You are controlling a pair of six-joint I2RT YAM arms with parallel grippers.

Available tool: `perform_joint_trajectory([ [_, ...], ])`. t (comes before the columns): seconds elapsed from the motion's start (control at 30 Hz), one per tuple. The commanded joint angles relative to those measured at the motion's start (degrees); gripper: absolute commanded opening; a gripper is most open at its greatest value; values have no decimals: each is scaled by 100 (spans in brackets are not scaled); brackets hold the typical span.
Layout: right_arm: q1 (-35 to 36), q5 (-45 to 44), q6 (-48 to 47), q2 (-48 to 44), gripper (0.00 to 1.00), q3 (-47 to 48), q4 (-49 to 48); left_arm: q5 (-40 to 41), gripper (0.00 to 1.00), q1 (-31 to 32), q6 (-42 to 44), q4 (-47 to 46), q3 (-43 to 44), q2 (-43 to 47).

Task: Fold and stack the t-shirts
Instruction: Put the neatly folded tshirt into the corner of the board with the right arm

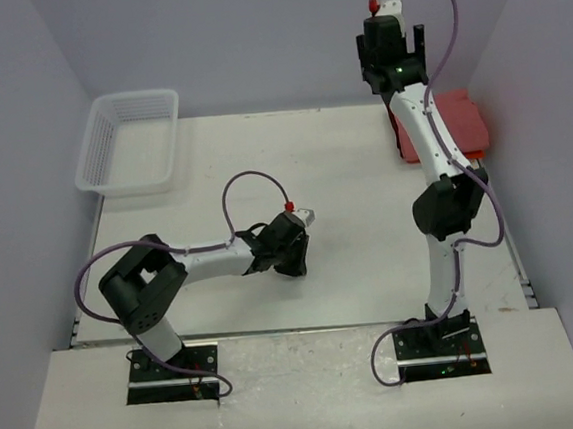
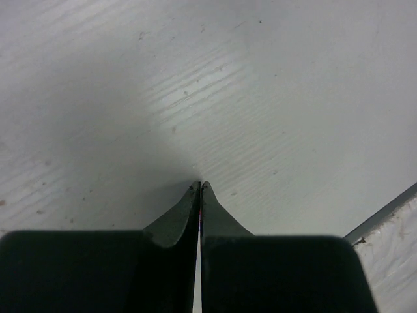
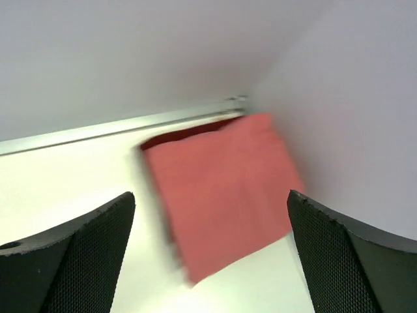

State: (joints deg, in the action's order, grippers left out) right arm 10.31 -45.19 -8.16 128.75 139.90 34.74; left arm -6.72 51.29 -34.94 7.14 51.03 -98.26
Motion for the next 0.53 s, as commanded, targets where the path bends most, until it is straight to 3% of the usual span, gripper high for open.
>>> perform_joint_trajectory([
  [0.0,156,2150,1974,-1742,99,-776,1228,1241,0,214,-109,674,171,700],
  [0.03,208,2624,2142,-2070,99,-1676,1028,1722,1,319,-144,710,171,885],
  [0.2,840,3787,2468,-3696,99,-4107,236,3043,21,610,-136,780,-22,2316],
  [0.27,1175,3833,2521,-4444,99,-5162,-186,3518,24,619,-145,877,-49,2644],
  [0.37,1491,3886,2679,-5279,99,-6261,-512,4020,38,619,-145,956,-110,3198],
  [0.4,1553,3895,2723,-5455,99,-6490,-608,4090,70,628,-84,948,-102,3390],
  [0.43,1684,3912,2732,-5866,99,-7015,-739,4204,93,628,-22,956,-84,3462],
  [0.5,1703,3877,2942,-6220,99,-7414,-759,4354,100,619,-30,1122,-23,3585],
])
